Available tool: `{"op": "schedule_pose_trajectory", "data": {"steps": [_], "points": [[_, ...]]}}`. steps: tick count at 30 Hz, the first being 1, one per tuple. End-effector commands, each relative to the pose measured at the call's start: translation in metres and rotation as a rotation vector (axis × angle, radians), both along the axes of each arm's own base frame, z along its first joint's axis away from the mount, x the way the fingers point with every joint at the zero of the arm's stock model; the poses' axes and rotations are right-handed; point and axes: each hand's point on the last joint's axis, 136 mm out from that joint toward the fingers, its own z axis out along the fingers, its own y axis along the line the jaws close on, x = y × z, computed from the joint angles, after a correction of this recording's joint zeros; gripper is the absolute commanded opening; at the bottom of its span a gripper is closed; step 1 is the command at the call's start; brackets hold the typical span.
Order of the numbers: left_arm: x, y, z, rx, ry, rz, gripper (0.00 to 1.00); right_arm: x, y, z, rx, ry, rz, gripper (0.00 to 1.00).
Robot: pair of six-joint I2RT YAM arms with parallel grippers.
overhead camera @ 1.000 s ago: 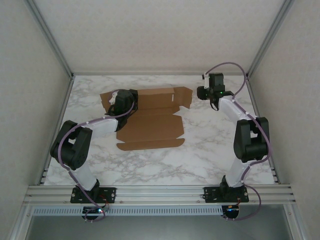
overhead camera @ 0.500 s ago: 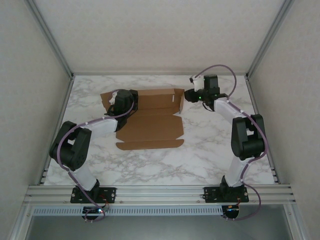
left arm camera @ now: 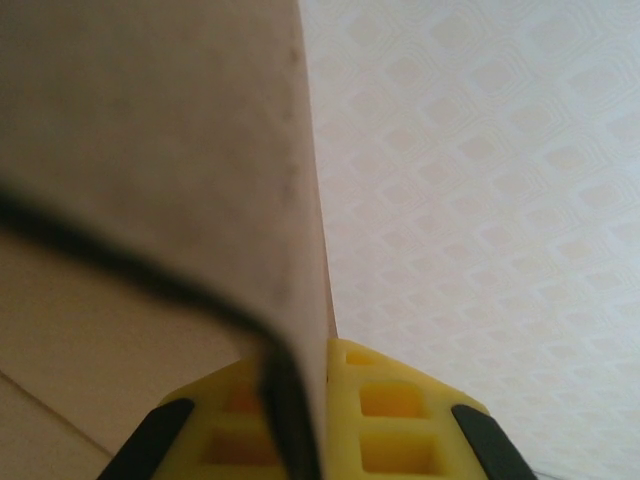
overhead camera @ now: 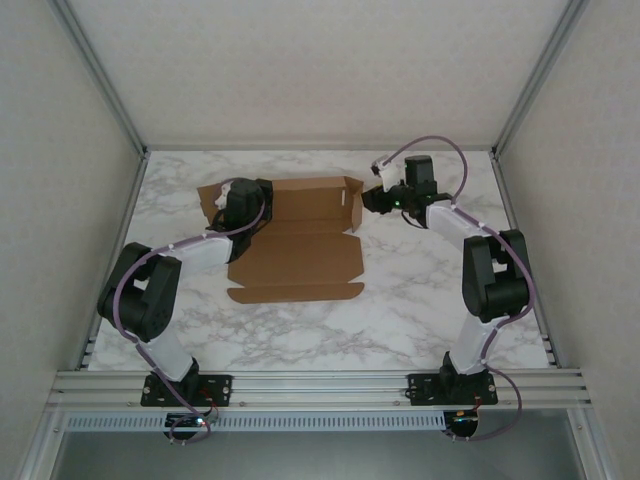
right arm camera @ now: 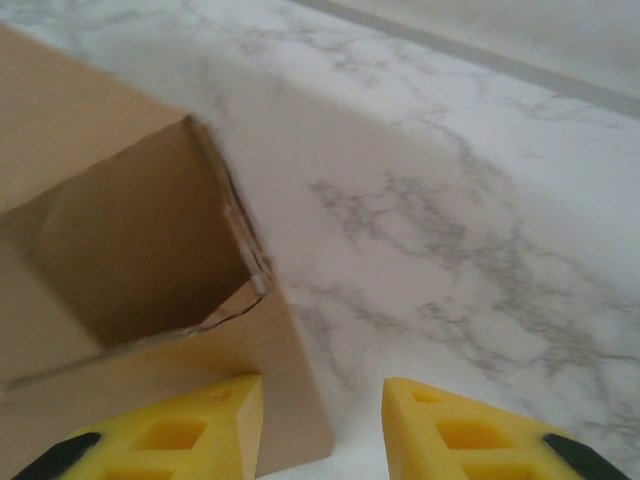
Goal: Fold the paper box
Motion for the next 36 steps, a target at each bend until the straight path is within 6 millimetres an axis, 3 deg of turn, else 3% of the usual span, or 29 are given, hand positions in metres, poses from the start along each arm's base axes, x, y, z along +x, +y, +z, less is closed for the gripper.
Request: {"op": "schedule_pose_trajectory", "data": {"steps": [1,6,13,18,22,36], "points": [[-0.01,-0.009,-0.025,0.039,0.066,-0.085,0.0,-0.036,0.03,0.008,0.067,0.018,0.187,0.37],[-0.01,-0.011,-0.027,0.034,0.067,-0.098,0.0,-0.047,0.039,0.012,0.081,0.011,0.237,0.37],[-0.013,-0.011,-0.025,0.032,0.064,-0.105,0.0,-0.037,0.051,-0.001,-0.025,-0.009,0.169,0.41],[-0.018,-0.009,-0.029,0.035,0.07,-0.107,0.0,-0.016,0.037,-0.018,-0.133,-0.059,0.004,0.47],[-0.022,-0.011,-0.033,0.041,0.072,-0.116,0.0,-0.016,0.037,-0.025,-0.132,-0.065,-0.023,0.48],[-0.047,0.0,-0.075,0.13,0.129,-0.094,0.0,-0.011,0.043,-0.043,-0.221,-0.064,-0.161,0.47]]}}
